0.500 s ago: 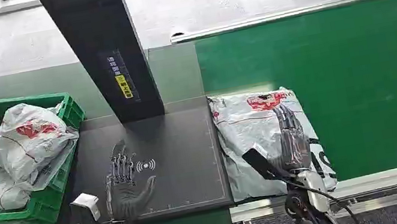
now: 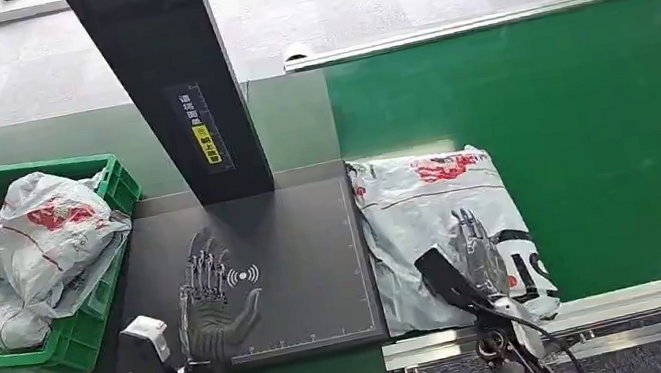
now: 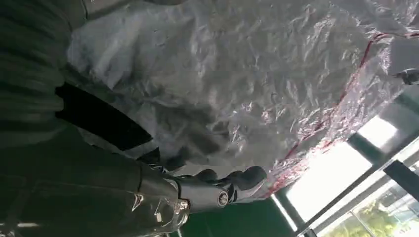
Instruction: Moved the parcel from conveyor to table for the left to box.
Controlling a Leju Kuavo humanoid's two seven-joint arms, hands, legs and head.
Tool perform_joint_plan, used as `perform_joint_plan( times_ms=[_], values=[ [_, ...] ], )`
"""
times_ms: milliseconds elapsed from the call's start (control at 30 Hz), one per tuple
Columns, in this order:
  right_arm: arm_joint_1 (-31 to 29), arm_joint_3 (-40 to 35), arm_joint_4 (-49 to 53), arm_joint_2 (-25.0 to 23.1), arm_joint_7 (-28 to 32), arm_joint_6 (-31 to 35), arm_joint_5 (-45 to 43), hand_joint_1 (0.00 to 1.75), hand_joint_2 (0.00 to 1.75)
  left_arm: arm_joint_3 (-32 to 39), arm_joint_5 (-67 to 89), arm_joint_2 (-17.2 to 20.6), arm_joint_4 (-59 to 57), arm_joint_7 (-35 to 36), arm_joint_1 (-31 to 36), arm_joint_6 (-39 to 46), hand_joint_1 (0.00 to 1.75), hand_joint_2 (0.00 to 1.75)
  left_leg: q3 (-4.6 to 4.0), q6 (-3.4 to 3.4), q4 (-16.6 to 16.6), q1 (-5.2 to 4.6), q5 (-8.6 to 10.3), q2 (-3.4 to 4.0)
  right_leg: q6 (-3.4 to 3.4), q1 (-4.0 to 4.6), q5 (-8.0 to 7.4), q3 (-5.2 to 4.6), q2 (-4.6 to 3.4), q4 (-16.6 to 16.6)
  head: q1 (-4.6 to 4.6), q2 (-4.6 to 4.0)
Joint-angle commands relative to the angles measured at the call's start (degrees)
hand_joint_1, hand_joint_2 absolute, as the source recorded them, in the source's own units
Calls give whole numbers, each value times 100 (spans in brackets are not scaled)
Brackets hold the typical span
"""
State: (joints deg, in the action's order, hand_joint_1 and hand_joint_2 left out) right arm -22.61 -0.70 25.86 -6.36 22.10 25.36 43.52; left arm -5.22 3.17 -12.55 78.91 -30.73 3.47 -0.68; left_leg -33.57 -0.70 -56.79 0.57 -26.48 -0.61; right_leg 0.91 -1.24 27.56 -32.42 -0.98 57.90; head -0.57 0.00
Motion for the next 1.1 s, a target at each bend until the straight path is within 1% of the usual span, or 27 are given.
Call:
perform_joint_plan(
  times_ms=[33, 167, 200, 233, 267, 533, 667, 867, 900, 967, 1000, 1033, 1067, 1100],
  values=[
    [-288, 426, -866, 78, -185, -200, -165, 0, 175, -113, 5, 35, -410, 30, 223, -24, 0, 175, 6, 2, 6, 1, 3, -7, -8, 4, -1, 11, 19, -9, 0, 0],
    [-310, 504, -923, 116, -275, -305, -225, 0, 175, -134, -1, 31, -441, 38, 274, -35, 0, 175, 5, 2, 4, 1, 4, -8, -8, 4, -1, 12, 20, -8, 0, 0],
    [-312, 552, -912, 114, -267, -317, -256, 14, 175, -147, -2, 38, -469, 40, 295, -38, 0, 175, 5, 2, 2, 0, 2, -7, -5, 2, 0, 9, 15, -4, -2, 0],
    [-307, 557, -895, 113, -226, -317, -260, 38, 175, -149, -2, 39, -471, 40, 298, -38, 0, 175, 5, 3, 4, 1, 5, -8, -8, 3, -2, 11, 20, -8, 0, 0],
    [-307, 583, -873, 111, -162, -347, -291, 175, 175, -150, -2, 42, -474, 40, 303, -39, 0, 175, 6, 2, 3, 0, 4, -10, -6, 2, -1, 11, 20, -6, 0, 0],
    [-307, 583, -873, 111, -162, -347, -291, 175, 175, -150, -2, 42, -474, 40, 303, -39, 0, 175, 19, 2, 5, 1, 6, -9, -9, 4, -3, 28, 24, -9, 0, 0],
    [-344, 628, -791, 81, -3, -273, -292, 175, 175, -145, -7, 52, -482, 45, 318, -37, 0, 175, 21, 2, 7, 2, 7, -7, -11, 4, -4, 28, 24, -11, -2, 0],
    [-374, 674, -669, 53, 59, -263, -305, 175, 175, -156, -8, 36, -467, 47, 313, -37, 0, 175, 19, 3, 2, 0, 5, -3, -7, 2, -3, 24, 17, -6, 0, 0],
    [-359, 713, -620, 37, 125, -269, -341, 175, 175, -157, -8, 37, -459, 47, 313, -37, 0, 175, 19, 3, 3, 2, 6, -3, -9, 4, -5, 25, 19, -9, 0, 0],
    [-315, 848, -425, -45, 510, -403, -573, 175, 175, -137, -8, 48, -419, 47, 310, -33, 0, 175, 17, 3, 2, 1, 5, -2, -9, 3, -4, 24, 18, -7, 0, 0],
    [-222, 934, -89, -150, 864, -547, -830, 175, 175, -107, 55, 75, -308, 42, 287, 12, 0, 175, 16, 2, 0, 1, 4, 0, -7, 2, -3, 21, 13, -3, 0, 0],
    [-124, 942, 248, -229, 1028, -569, -973, 175, 175, -78, 114, 94, -211, 33, 264, 46, 0, 175, 16, 2, 3, 2, 5, 2, -10, 4, -6, 22, 15, -7, 0, 0],
    [74, 916, 811, -315, 1156, -833, -1241, 175, 175, -34, 157, 116, -85, 41, 226, 64, 0, 175, 15, 0, -1, 1, 3, 5, -8, 2, -3, 17, 8, -1, 0, 0],
    [422, 728, 1732, -376, 1130, -906, -1370, 175, 175, 39, 184, 141, 77, 41, 179, 83, 0, 175, 12, 0, 0, 3, 3, 10, -13, 5, -5, 14, 7, -2, 0, 0]
  ],
)
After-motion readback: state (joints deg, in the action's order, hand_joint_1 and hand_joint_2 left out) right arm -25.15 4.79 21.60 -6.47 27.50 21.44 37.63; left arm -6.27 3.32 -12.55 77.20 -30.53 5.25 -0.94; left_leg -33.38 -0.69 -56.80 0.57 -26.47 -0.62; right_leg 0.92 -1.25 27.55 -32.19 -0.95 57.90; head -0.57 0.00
